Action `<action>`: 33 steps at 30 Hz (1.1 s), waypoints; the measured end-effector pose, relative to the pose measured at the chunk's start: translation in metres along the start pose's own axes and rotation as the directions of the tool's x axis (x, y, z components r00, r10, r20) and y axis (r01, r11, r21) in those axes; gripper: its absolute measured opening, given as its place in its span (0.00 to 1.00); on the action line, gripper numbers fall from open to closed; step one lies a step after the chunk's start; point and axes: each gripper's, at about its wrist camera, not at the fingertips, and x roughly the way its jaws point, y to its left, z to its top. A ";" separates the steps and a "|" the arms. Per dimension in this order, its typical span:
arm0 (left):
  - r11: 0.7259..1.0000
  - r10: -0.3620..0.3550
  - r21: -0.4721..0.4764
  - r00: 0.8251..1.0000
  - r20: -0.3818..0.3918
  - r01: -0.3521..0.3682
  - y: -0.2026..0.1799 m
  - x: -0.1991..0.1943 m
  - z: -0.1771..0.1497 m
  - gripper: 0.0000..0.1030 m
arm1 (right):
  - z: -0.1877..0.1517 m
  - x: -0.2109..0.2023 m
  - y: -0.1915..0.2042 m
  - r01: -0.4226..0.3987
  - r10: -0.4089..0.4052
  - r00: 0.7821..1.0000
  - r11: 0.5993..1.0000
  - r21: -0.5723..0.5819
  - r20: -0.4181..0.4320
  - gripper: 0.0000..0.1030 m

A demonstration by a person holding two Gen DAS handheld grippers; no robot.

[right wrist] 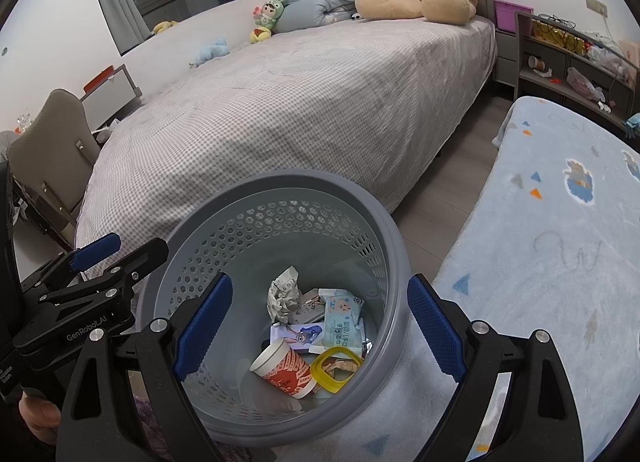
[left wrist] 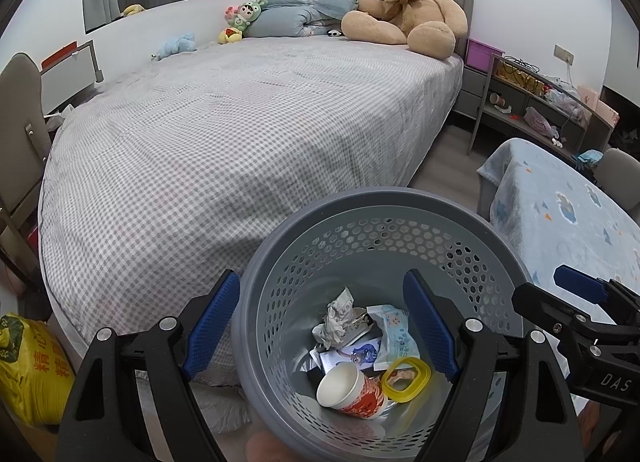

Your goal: Collect trash

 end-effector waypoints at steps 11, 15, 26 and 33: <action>1.000 0.014 -0.006 1.000 0.005 -0.014 0.001 -0.002 0.000 0.78 | -0.001 0.000 -0.001 0.002 -0.002 1.000 1.000 0.001 0.003 0.85; 1.000 0.016 -0.006 1.000 0.013 -0.016 0.002 -0.005 0.001 0.78 | 0.000 -0.001 -0.001 0.002 -0.002 1.000 1.000 0.000 0.002 0.85; 1.000 0.016 -0.002 1.000 0.017 -0.016 0.001 -0.007 0.001 0.78 | 0.000 -0.001 0.000 0.002 -0.002 1.000 1.000 0.000 0.002 0.85; 1.000 0.016 -0.001 1.000 0.017 -0.016 0.001 -0.007 0.001 0.78 | 0.000 -0.001 0.000 0.002 -0.002 1.000 1.000 0.000 0.002 0.85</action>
